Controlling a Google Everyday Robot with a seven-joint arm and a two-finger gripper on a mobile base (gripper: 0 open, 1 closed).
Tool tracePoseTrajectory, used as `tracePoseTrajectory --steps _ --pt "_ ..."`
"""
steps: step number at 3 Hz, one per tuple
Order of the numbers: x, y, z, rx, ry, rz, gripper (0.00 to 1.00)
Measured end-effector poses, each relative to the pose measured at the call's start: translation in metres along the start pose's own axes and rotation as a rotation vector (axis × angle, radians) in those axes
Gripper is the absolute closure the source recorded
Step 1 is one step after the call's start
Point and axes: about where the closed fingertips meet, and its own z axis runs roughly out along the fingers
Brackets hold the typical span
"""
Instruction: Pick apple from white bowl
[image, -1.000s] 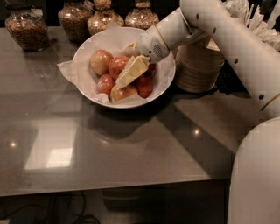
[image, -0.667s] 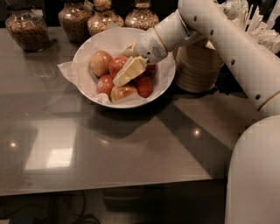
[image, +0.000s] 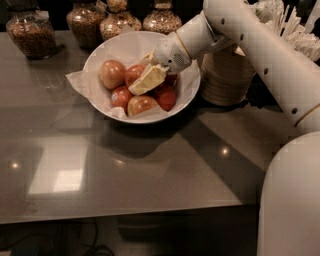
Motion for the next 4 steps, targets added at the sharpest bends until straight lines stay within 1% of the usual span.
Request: tracePoseTrajectory --steps 1,2,3,4 --pt "-0.014 0.008 -0.007 0.014 -0.017 -0.035 1.00" --pt "-0.047 0.022 -0.024 0.034 -0.061 -0.117 1.00" --pt "-0.078 0.039 -0.044 0.042 -0.114 -0.206 1.00" --pt "-0.085 0.061 -0.058 0.028 -0.112 -0.282 1.00"
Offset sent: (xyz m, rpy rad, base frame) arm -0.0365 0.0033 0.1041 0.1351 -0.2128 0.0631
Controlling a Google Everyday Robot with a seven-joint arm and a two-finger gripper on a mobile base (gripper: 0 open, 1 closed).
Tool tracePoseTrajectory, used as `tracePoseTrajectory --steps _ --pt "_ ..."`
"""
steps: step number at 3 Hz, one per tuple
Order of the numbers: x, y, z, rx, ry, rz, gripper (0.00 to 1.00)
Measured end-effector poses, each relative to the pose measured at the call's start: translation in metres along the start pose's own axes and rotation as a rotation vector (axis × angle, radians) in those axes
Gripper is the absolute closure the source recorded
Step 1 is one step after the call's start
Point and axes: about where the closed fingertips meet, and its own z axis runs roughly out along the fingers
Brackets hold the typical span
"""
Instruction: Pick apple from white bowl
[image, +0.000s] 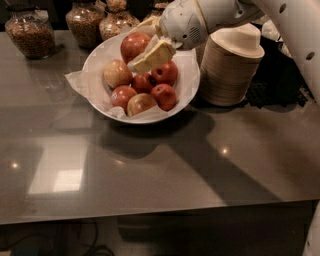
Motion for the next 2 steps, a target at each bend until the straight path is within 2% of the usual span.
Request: tracePoseTrajectory --steps 1,2 --pt "-0.0150 0.0344 -0.0142 -0.013 0.051 -0.065 1.00" --pt "-0.0150 0.0344 -0.0142 -0.013 0.051 -0.065 1.00"
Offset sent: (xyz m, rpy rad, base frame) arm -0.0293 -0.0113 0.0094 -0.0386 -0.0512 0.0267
